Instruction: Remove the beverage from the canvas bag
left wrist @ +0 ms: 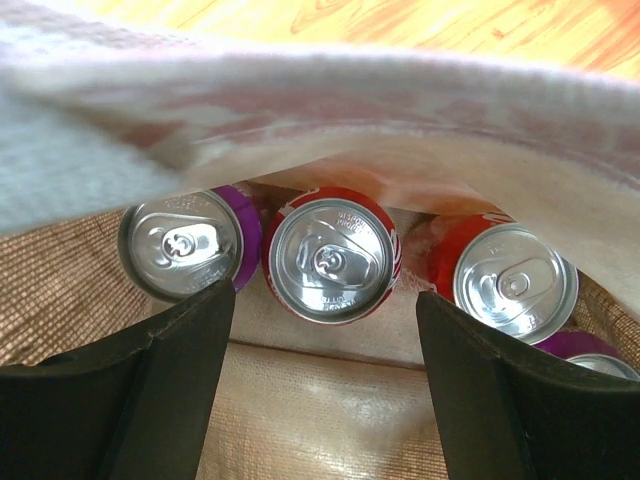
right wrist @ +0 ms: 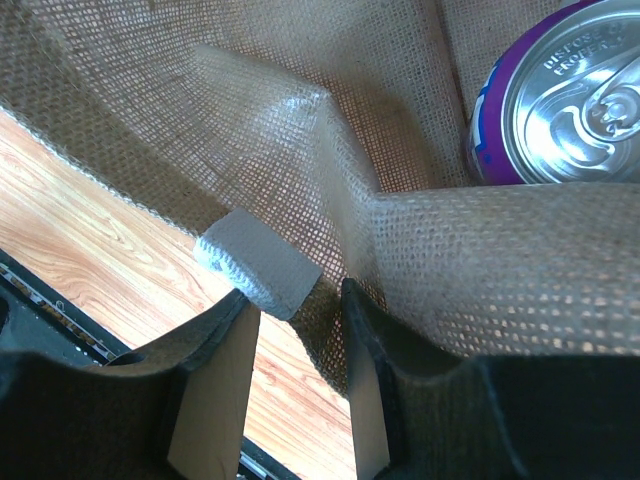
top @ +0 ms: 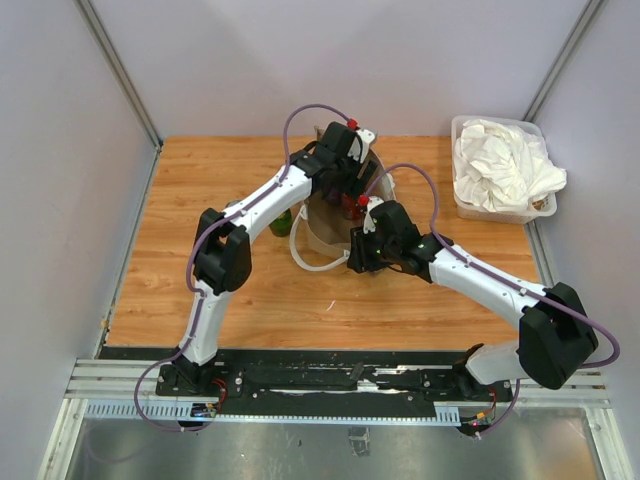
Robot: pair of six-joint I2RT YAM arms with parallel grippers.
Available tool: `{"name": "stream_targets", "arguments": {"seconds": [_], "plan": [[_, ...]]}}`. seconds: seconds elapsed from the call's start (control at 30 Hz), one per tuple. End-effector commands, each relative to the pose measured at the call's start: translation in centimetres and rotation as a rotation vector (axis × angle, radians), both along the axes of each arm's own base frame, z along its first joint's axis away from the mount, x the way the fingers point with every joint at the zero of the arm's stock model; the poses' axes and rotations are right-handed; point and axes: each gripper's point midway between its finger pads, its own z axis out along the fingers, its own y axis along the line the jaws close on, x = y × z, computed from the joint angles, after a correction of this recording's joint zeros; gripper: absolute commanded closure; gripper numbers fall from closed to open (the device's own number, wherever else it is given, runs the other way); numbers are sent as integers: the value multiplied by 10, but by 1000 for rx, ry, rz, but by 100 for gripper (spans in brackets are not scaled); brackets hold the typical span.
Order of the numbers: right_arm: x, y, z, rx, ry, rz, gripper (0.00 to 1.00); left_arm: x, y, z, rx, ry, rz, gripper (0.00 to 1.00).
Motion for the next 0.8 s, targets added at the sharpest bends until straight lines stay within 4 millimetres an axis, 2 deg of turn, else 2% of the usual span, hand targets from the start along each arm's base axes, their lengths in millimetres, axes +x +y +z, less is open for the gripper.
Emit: {"name": "stream_targets", "arguments": {"seconds": [0.0,0.4,0.77], "plan": [[-29,-17,-23,-90,116,1,60,-1,-9,-15,47,-20,-120,22],[-27,-14,-20,-78,100,4,60,-2,-11,-41,73,17,-152,22],[-28,-14,-22,-71,100,2,60,-10,-18,-51,42,55,-181,23]]}}
